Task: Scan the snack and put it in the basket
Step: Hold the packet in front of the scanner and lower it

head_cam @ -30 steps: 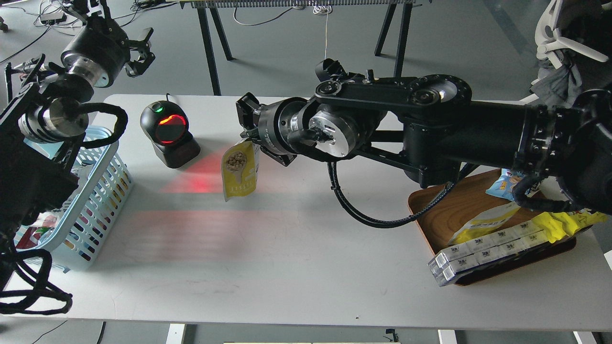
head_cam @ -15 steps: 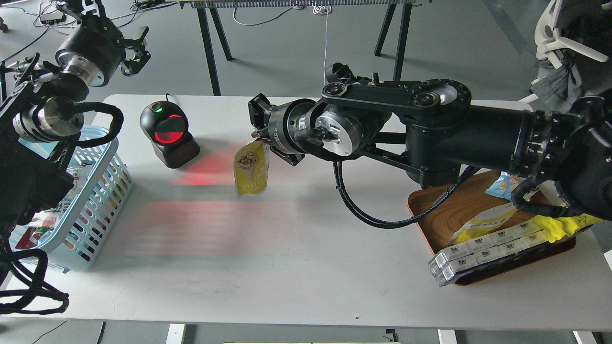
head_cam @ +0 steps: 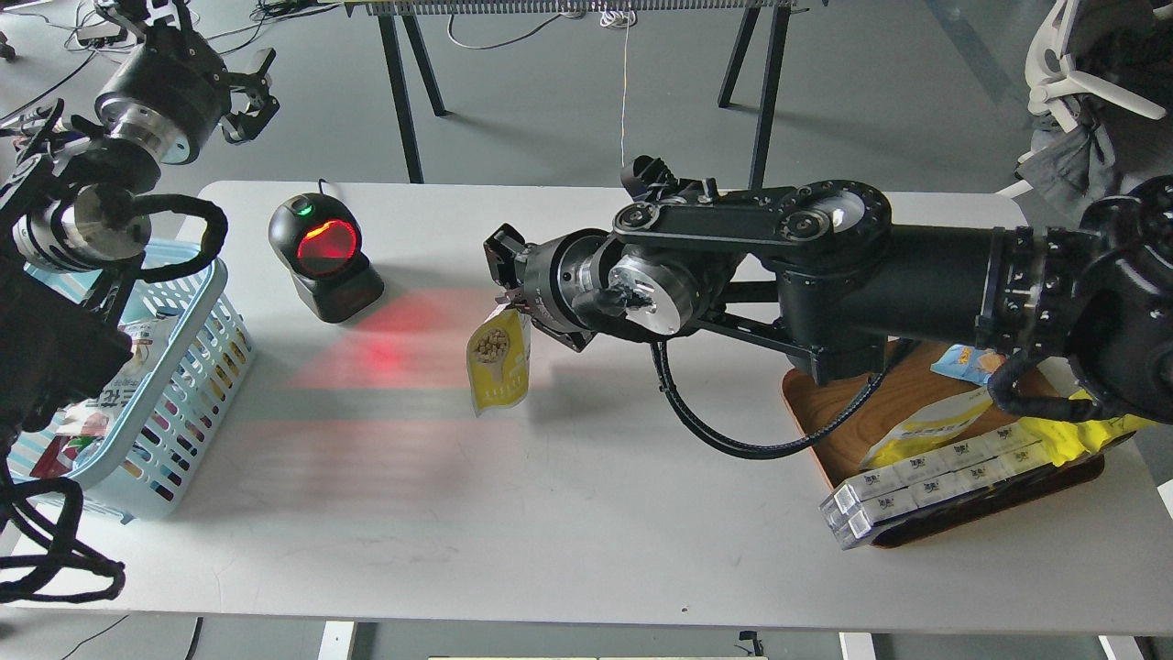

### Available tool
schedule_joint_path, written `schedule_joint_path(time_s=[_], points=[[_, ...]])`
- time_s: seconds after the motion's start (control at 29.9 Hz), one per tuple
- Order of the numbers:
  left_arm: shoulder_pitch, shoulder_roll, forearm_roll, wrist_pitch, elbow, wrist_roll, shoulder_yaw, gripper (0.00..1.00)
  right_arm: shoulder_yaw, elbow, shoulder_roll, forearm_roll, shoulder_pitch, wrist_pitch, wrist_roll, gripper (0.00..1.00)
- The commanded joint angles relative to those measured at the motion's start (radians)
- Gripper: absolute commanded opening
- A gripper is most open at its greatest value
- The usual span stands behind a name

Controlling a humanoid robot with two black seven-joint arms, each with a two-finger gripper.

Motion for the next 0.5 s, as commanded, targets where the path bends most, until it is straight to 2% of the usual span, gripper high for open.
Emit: schedule_joint_path(time_s=[0.0, 0.4, 0.47], points=[[0.000, 0.000, 0.001, 0.000, 0.000, 0.000, 0.000, 1.00, -0.012, 0.025, 0.000, -0.008, 0.000, 0.000, 0.000, 0.00], [0.000, 0.000, 0.000, 0.001, 0.000, 0.000, 0.000, 1.00, -0.077, 0.076, -0.031, -0.014, 0.001, 0.001, 0.000, 0.01], [0.000, 0.000, 0.001, 0.001, 0.000, 0.000, 0.000, 1.00, -0.078, 0.076, -0.032, -0.014, 0.003, 0.001, 0.000, 0.04]])
